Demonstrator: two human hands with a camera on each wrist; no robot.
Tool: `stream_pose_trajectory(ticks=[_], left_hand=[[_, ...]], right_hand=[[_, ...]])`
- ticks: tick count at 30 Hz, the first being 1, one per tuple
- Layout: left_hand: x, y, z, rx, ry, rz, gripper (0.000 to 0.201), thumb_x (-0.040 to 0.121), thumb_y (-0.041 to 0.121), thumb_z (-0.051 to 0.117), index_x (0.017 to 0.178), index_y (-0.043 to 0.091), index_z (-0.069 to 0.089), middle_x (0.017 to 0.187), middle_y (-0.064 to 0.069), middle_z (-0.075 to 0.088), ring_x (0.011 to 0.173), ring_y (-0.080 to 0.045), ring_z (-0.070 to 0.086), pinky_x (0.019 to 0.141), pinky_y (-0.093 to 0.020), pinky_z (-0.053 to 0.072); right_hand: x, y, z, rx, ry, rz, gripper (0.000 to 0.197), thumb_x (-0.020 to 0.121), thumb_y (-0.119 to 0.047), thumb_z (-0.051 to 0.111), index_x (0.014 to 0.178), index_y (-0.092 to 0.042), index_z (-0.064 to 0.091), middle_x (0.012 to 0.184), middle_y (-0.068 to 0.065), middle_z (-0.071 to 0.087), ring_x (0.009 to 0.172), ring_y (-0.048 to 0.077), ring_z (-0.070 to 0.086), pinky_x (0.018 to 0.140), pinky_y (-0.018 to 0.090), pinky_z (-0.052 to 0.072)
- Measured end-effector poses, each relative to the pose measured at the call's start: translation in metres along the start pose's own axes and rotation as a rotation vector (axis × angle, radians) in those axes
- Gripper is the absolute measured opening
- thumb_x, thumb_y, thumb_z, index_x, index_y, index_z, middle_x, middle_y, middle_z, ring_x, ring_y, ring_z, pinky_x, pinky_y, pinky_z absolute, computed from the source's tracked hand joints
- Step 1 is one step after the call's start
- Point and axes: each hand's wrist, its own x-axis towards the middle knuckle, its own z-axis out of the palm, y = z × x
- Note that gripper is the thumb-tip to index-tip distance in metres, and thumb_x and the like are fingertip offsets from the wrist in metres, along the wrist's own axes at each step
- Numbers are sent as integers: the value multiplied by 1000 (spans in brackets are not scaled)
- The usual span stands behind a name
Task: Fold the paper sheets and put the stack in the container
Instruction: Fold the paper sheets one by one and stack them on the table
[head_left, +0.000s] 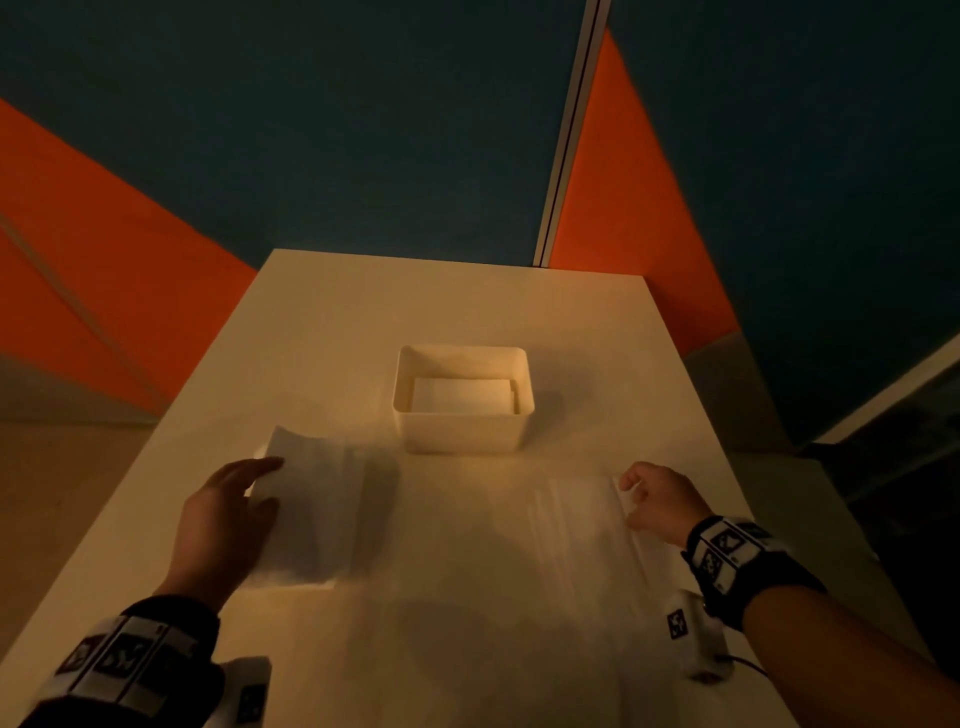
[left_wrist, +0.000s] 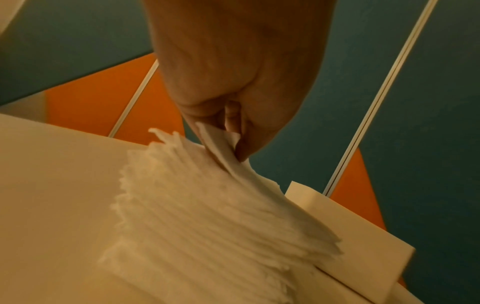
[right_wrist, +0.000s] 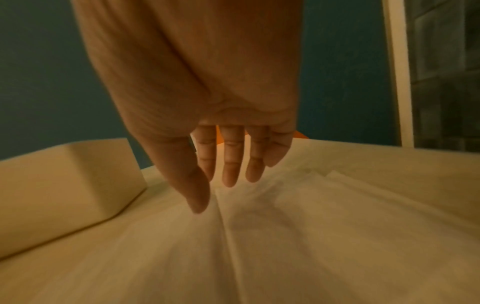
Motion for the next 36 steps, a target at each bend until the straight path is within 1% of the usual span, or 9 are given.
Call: stream_pose_trajectory(ticks=[2, 4, 8, 13, 17, 20, 28, 33, 36], left_hand=[[0, -2, 0, 41, -2, 28, 40, 78, -8, 65, 115, 7, 67, 123, -18, 60, 92, -38, 62, 82, -42, 47], [1, -4, 0, 91, -1, 56, 39, 77, -9, 65, 113, 5, 67, 120, -20, 61, 94, -40, 62, 83, -43, 47], [1, -9, 3, 190, -36, 49, 39, 75, -5, 67, 113, 5, 67, 119, -19, 61, 97, -42, 60, 82, -45, 49], [1, -17, 7, 399, -87, -3, 42, 73, 9, 73, 115, 12, 68, 129, -22, 51, 103, -48, 50, 89, -53, 44], [0, -11, 6, 483, -107, -50, 46, 79, 22, 69, 124, 22, 61, 141, -15, 41, 117, -43, 43, 91, -51, 44], [-1, -8, 6, 539, -122, -39, 47, 81, 28, 65, 127, 26, 57, 145, -11, 36, 124, -38, 39, 95, -50, 42], [-2, -3, 7, 604, -141, -19, 47, 82, 28, 60, 129, 26, 55, 143, -9, 39, 126, -36, 38, 95, -49, 39], [-3, -1, 5, 618, -146, -29, 48, 83, 29, 59, 130, 28, 53, 144, -8, 38, 127, -35, 37, 97, -49, 38], [-3, 1, 5, 605, -144, -26, 52, 82, 29, 60, 133, 28, 50, 146, -8, 35, 129, -34, 35, 99, -50, 36]], right_hand=[[2, 1, -1, -163, -57, -1, 44, 70, -7, 75, 104, -25, 54, 111, 2, 55, 103, 22, 55, 85, 31, 49], [3, -1, 0, -342, -92, -18, 59, 68, -18, 79, 118, -29, 50, 124, -1, 48, 114, 23, 50, 94, 35, 46], [5, -8, 4, -556, -76, -59, 80, 65, -35, 84, 130, -32, 38, 134, -4, 38, 122, 26, 42, 99, 41, 41], [12, -15, 7, -685, -86, -132, 97, 65, -34, 85, 142, -29, 26, 145, -5, 31, 132, 27, 32, 106, 44, 33], [16, -18, 7, -721, -91, -158, 101, 62, -33, 86, 143, -29, 24, 145, -4, 33, 132, 27, 32, 107, 44, 30], [17, -19, 7, -741, -83, -164, 98, 61, -32, 86, 140, -29, 28, 141, -2, 34, 130, 27, 32, 106, 44, 30], [18, -20, 7, -784, -76, -202, 88, 56, -37, 87, 129, -30, 39, 135, -3, 32, 128, 27, 31, 105, 46, 31], [16, -17, 4, -769, -47, -218, 94, 56, -38, 86, 133, -28, 34, 134, -4, 38, 128, 24, 35, 107, 45, 28], [10, -15, 1, -736, -12, -225, 87, 59, -41, 81, 132, -29, 35, 130, -5, 43, 125, 22, 40, 105, 43, 30]])
